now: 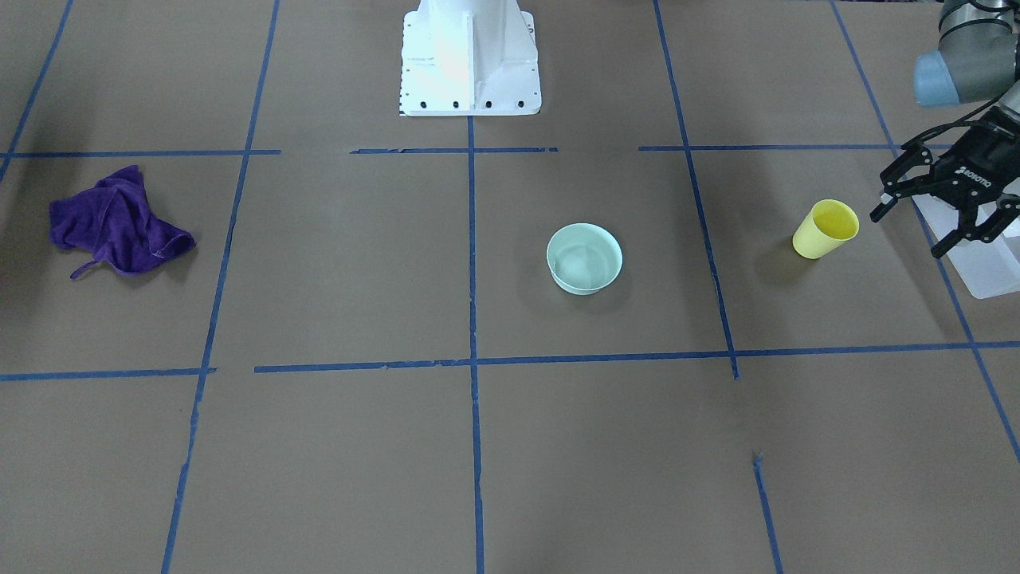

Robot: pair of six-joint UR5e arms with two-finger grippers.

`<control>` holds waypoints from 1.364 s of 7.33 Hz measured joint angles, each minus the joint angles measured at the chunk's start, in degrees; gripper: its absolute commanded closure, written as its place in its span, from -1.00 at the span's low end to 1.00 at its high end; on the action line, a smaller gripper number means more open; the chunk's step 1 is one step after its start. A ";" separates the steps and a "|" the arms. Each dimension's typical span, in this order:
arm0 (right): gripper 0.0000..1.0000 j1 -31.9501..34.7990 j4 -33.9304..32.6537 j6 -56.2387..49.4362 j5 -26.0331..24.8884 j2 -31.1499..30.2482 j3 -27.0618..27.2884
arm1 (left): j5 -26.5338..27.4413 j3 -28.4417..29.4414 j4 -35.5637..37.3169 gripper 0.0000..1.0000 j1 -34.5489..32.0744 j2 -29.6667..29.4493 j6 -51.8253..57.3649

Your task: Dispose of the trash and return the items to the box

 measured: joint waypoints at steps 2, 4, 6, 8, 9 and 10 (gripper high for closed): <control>-1.00 -0.01 0.10 0.00 0.72 -0.25 -0.09 | 13.09 -0.17 -1.87 -0.40 7.61 4.22 -6.89; -1.00 -0.01 0.12 0.00 1.02 -0.39 -0.12 | 16.17 -0.17 -2.28 -0.38 12.36 6.30 -11.47; -1.00 0.01 0.12 0.00 1.08 -0.52 -0.11 | 16.59 -0.15 -2.37 0.85 15.05 7.51 -12.44; -1.00 0.07 0.12 0.00 1.09 -0.57 -0.09 | 16.68 -0.14 -2.44 1.00 16.18 8.25 -11.98; -1.00 0.07 0.12 -0.01 1.09 -0.57 -0.08 | 16.66 -0.24 -2.44 1.00 16.30 8.29 -10.87; -1.00 0.08 0.12 -0.05 1.09 -0.58 -0.09 | 16.09 -0.76 -2.31 1.00 16.06 8.40 -8.59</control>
